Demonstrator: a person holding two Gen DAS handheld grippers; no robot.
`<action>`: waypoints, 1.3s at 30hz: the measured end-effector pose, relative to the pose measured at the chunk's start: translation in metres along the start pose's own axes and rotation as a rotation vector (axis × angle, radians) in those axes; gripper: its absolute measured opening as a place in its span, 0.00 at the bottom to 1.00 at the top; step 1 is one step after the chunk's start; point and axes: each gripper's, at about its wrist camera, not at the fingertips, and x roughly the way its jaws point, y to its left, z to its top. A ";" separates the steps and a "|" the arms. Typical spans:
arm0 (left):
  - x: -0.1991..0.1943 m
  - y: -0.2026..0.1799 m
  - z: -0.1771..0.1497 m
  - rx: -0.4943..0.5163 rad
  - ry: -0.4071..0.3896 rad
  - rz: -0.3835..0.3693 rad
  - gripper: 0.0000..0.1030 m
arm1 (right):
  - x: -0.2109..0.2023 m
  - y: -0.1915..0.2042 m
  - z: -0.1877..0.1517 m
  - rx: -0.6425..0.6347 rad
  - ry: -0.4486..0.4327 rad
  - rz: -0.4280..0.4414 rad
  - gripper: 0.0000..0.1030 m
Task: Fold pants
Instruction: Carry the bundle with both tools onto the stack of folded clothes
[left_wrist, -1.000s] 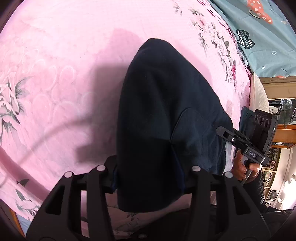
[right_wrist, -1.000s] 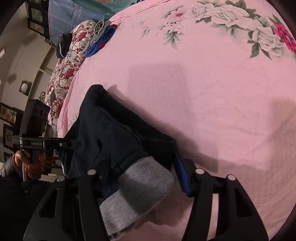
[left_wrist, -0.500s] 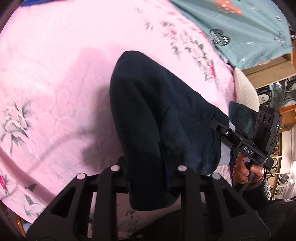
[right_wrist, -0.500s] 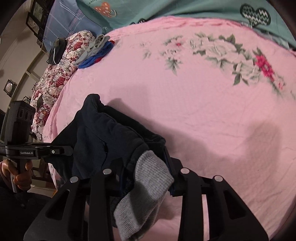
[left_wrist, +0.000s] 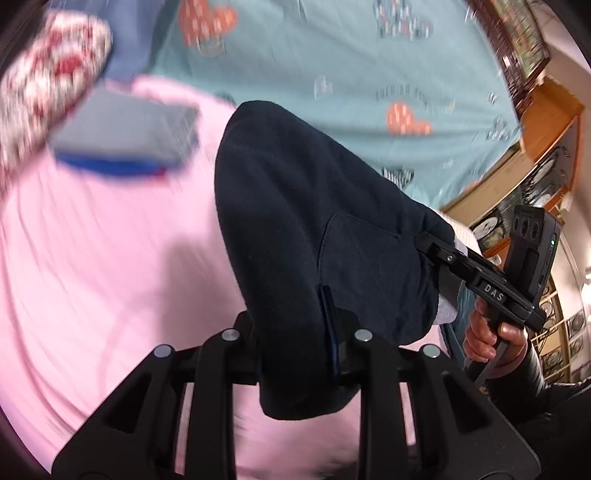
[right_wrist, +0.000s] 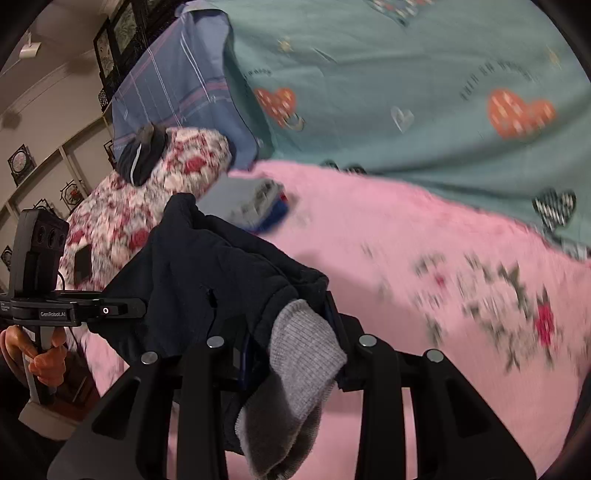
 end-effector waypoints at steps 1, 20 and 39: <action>-0.014 0.022 0.023 0.017 -0.017 -0.002 0.24 | 0.013 0.018 0.020 -0.009 -0.017 -0.014 0.32; 0.016 0.284 0.222 -0.079 0.009 0.074 0.24 | 0.307 0.125 0.231 0.096 0.198 -0.057 0.33; 0.016 0.313 0.232 -0.013 -0.131 0.219 0.64 | 0.332 0.074 0.216 0.198 0.177 -0.026 0.58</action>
